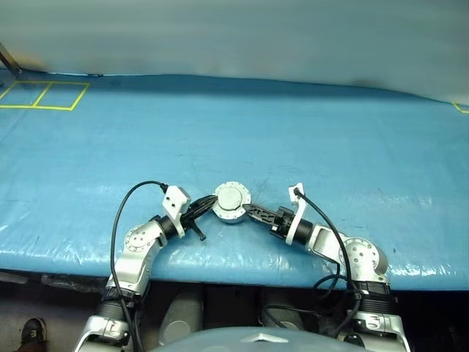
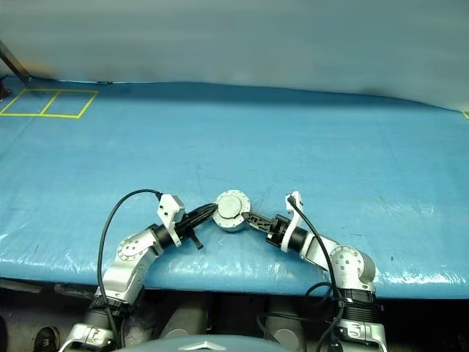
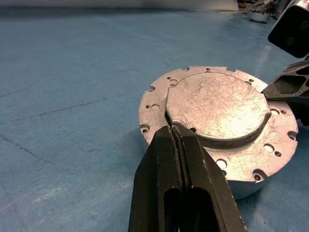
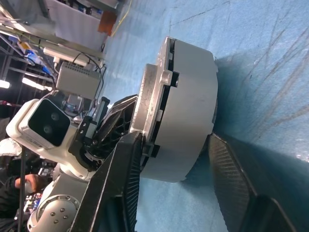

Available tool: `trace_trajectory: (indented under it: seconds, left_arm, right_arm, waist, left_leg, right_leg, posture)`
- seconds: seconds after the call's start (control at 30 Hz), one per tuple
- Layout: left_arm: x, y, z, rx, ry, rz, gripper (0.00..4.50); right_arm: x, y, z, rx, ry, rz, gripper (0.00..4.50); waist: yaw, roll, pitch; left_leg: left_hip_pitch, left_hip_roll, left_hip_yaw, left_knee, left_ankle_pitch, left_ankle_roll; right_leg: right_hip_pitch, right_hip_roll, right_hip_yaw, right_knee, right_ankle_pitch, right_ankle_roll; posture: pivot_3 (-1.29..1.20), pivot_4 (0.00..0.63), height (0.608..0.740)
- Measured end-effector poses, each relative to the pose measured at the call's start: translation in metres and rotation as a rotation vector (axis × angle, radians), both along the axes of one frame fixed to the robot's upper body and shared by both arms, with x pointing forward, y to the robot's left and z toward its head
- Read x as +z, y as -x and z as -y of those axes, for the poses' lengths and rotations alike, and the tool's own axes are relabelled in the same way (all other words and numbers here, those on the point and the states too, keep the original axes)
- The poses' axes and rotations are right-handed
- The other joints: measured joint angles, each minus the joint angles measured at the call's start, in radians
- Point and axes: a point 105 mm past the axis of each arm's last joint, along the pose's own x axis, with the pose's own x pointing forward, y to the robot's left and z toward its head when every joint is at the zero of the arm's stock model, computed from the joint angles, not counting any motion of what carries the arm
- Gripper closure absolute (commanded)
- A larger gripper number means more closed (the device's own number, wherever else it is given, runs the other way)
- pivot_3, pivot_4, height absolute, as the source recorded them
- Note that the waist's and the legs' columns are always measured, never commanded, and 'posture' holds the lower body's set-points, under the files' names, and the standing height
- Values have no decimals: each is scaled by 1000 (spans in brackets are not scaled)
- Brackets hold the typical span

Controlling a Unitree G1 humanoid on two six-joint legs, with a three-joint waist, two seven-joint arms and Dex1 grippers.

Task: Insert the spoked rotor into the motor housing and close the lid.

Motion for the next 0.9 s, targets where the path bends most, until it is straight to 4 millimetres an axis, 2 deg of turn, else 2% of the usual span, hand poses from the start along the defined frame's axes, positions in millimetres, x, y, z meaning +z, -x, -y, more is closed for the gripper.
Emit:
trace_trajectory:
  seconds: [0.1,0.47,0.53,0.67,0.73,0.8,0.9]
  left_arm:
    - [-1,0,-1,5,-6,-4,4500]
    - [0,-4,-10,66,28,-6,4500]
    - [1,-6,-13,107,96,-35,4500]
    - [10,-13,-23,227,356,-111,4500]
    - [17,-17,-30,263,432,-122,4500]
    - [19,-18,-35,283,475,-140,3933]
    - [19,-15,-32,268,521,-181,2928]
  right_arm:
    - [2,0,-1,2,-10,8,3277]
    - [5,-5,-5,-11,-40,11,3322]
    - [7,-10,-5,-46,-87,-7,3322]
    - [10,-21,1,-146,-195,-52,3322]
    - [14,-28,4,-199,-240,-56,3322]
    - [19,-33,6,-241,-279,-55,3322]
    - [25,-39,8,-284,-311,-54,3322]
  waist:
    - [-1,0,0]
    - [-3,0,0]
    - [-4,0,0]
    - [-4,-1,2]
    - [-7,0,3]
    - [-12,0,3]
    - [-18,0,3]
  left_leg:
    - [0,0,0,0,0,0]
    - [1,0,0,0,0,0]
    - [0,1,0,0,0,0]
    - [-5,0,0,0,0,0]
    - [-9,0,0,0,0,1]
    - [-10,0,0,0,0,1]
    - [-10,0,0,0,0,1]
  right_leg:
    - [0,0,0,0,0,0]
    - [0,0,0,1,0,0]
    - [-1,0,0,1,0,0]
    - [-5,1,0,1,1,1]
    - [-10,1,0,1,5,7]
    - [-11,2,0,1,5,7]
    - [-11,2,1,1,5,7]
  posture:
    - [0,150,740]
    - [0,150,740]
    - [0,150,740]
    - [0,150,740]
    - [0,150,740]
    - [0,150,740]
    - [0,150,740]
